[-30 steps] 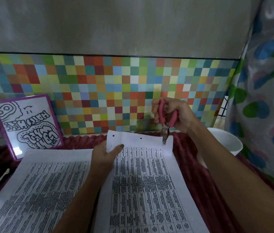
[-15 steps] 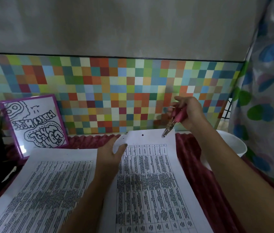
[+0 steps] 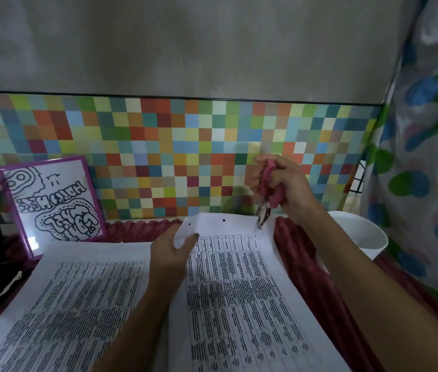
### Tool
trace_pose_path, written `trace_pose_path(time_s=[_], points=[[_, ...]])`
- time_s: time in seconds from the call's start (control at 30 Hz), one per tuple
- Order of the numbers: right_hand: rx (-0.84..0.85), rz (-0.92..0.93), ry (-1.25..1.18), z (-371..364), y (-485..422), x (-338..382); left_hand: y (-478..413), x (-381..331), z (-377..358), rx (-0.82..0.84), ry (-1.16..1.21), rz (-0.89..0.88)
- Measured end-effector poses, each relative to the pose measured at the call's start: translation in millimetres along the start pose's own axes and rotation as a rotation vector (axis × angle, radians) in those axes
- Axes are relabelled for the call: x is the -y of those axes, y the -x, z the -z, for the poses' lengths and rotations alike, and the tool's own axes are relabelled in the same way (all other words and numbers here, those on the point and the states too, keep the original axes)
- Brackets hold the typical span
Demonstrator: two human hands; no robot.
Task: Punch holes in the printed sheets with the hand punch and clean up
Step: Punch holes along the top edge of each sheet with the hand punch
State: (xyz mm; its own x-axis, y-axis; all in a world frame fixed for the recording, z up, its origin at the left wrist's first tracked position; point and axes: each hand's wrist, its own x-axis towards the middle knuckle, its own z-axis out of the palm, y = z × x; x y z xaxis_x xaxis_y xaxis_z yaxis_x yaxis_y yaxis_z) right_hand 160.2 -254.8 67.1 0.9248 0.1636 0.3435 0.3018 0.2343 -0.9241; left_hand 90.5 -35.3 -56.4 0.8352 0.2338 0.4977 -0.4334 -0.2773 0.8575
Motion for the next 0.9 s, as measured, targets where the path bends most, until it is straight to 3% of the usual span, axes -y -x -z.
trace_pose_path(time_s=[0.1, 0.3, 0.37, 0.47, 0.53, 0.6, 0.67, 0.9], points=[[-0.068, 0.046, -0.160, 8, 1, 10, -2, 5, 1, 0.038, -0.039, 0.060], [-0.135, 0.094, -0.216, 8, 6, -2, 1, 0, 0, 0.035, -0.084, 0.197], [-0.147, 0.099, -0.255, 11, 5, -5, -1, -10, 0, -0.069, -0.189, 0.133], [-0.157, 0.105, -0.273, 15, 4, -6, -16, -38, -5, -0.134, -0.495, -0.141], [-0.156, 0.101, -0.267, 15, 4, -5, -26, -63, -21, 0.068, -0.556, -0.233], [-0.149, 0.096, -0.292, 14, 4, -4, -36, -71, -44, 0.336, -0.594, -0.244], [-0.153, 0.102, -0.309, 13, 4, -2, -44, -68, -62, 0.496, -0.612, -0.253], [-0.183, 0.097, -0.321, 14, 5, -5, -54, -52, -77, 0.503, -0.461, -0.271]])
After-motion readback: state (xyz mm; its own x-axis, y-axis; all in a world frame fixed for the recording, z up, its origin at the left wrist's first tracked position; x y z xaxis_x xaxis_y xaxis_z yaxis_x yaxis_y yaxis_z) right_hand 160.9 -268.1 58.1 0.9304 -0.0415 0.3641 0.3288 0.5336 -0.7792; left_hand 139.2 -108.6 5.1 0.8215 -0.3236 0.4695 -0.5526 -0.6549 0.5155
